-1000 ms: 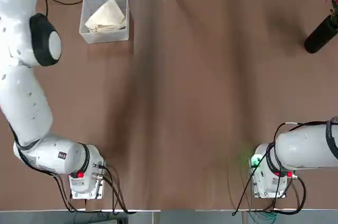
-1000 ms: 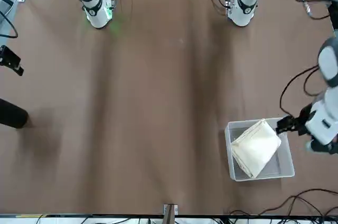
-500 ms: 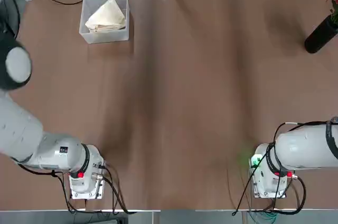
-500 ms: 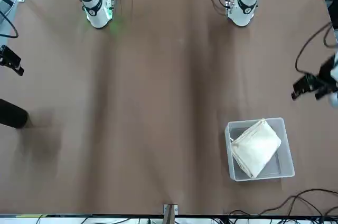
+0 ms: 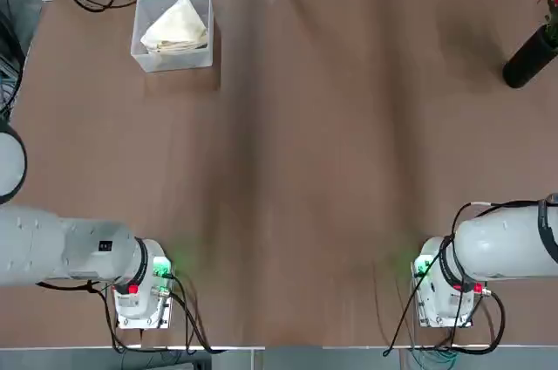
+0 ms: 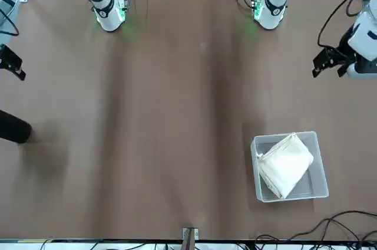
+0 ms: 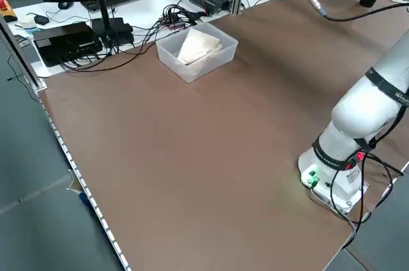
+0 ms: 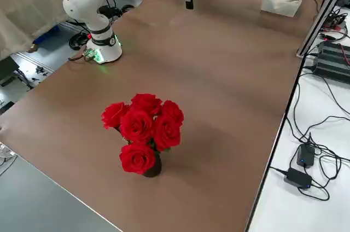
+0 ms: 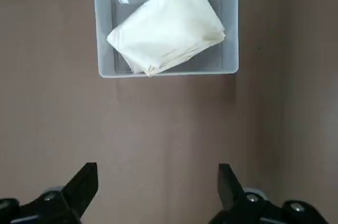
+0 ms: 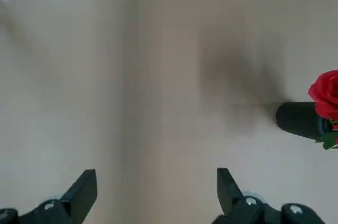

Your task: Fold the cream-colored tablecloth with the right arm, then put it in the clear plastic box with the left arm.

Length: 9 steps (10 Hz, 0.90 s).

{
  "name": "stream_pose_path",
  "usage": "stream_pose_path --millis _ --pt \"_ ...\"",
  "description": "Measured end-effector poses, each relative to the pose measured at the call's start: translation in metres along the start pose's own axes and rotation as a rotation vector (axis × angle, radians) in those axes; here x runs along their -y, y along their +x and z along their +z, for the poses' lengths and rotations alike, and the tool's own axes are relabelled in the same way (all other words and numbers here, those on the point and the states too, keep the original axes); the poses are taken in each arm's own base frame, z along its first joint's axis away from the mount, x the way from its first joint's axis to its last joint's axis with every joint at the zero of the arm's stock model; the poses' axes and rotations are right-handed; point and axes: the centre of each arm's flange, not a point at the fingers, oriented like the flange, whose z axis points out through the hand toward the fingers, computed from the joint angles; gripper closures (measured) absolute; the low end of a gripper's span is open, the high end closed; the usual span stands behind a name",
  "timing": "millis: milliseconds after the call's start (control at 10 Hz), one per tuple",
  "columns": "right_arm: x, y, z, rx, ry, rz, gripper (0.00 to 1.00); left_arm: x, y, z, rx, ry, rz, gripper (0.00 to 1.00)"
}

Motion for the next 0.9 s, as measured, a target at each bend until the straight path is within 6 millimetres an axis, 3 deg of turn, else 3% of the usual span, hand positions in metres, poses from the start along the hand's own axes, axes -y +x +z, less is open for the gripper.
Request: stream_pose_path --millis 400,900 --pt "0.011 0.001 -0.004 -0.001 0.003 -0.020 0.00 -0.007 0.001 0.001 0.003 -0.001 0.017 0.00" --pt "0.011 0.001 -0.004 -0.001 0.003 -0.020 0.00 0.001 0.013 -0.005 0.021 0.000 0.011 0.00"
